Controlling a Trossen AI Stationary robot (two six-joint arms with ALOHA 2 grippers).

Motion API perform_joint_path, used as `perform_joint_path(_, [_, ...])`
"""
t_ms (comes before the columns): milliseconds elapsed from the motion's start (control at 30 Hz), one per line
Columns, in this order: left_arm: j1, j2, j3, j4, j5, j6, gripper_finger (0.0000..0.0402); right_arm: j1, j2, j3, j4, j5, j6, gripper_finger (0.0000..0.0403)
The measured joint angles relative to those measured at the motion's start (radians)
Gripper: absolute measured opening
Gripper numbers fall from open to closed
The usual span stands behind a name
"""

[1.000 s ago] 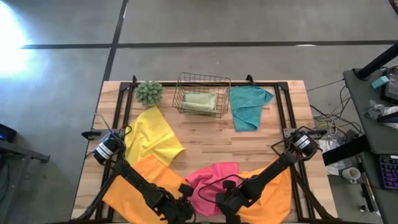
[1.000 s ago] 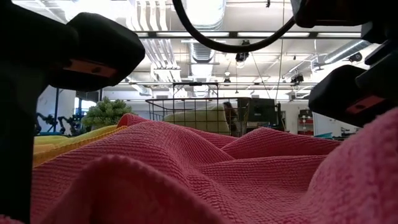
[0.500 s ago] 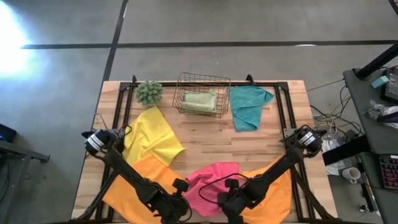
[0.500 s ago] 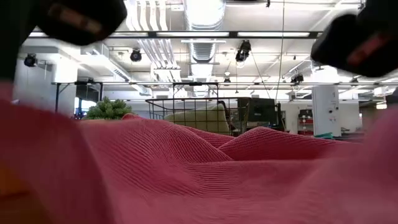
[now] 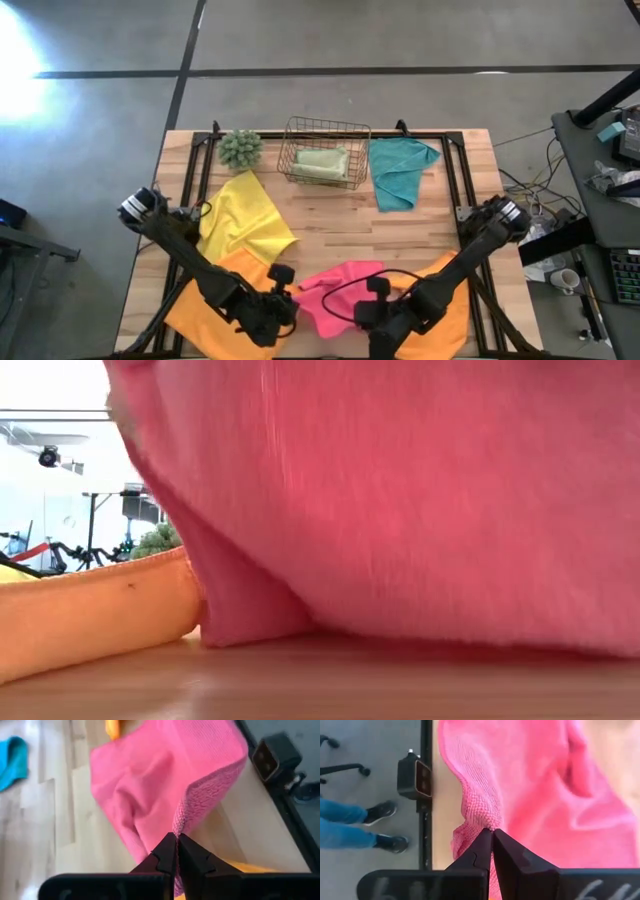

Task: Fold microfiber towels
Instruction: Fold the pink towel

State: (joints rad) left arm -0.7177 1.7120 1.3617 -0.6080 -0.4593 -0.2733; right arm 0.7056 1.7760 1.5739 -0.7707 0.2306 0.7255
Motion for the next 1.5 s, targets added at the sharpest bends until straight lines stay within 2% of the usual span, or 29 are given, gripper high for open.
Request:
perform_joint_path(367, [0.045, -0.134, 0.001, -0.085, -0.114, 0.065, 0.0, 0.01, -0.064, 0.132, -0.238, 0.23, 0.01, 0.0008])
perform_joint_path(500, [0.067, -0.187, 0.001, -0.092, -0.187, 0.127, 0.0, 0.01, -0.07, 0.206, -0.363, 0.292, 0.01, 0.0008])
perform_joint_path(633, [0.101, -0.238, 0.003, -0.092, -0.198, 0.17, 0.0, 0.007, -0.07, 0.274, -0.471, 0.338, 0.009, 0.0008])
perform_joint_path(900, [0.178, -0.313, 0.003, -0.09, -0.301, 0.309, 0.0, 0.002, -0.073, 0.422, -0.775, 0.535, 0.056, 0.0008])
perform_joint_path(967, [0.207, -0.33, 0.004, -0.09, -0.315, 0.331, 0.0, -0.005, -0.082, 0.44, -0.802, 0.566, 0.062, 0.0008])
perform_joint_path(1200, [0.287, -0.355, 0.054, -0.087, -0.388, 0.445, 0.0, -0.032, -0.161, 0.395, -0.802, 0.68, 0.014, 0.0008])
perform_joint_path(1500, [0.417, -0.352, 0.077, -0.05, -0.387, 0.55, 0.0, -0.107, -0.317, 0.201, -0.801, 0.69, -0.021, 0.0008])
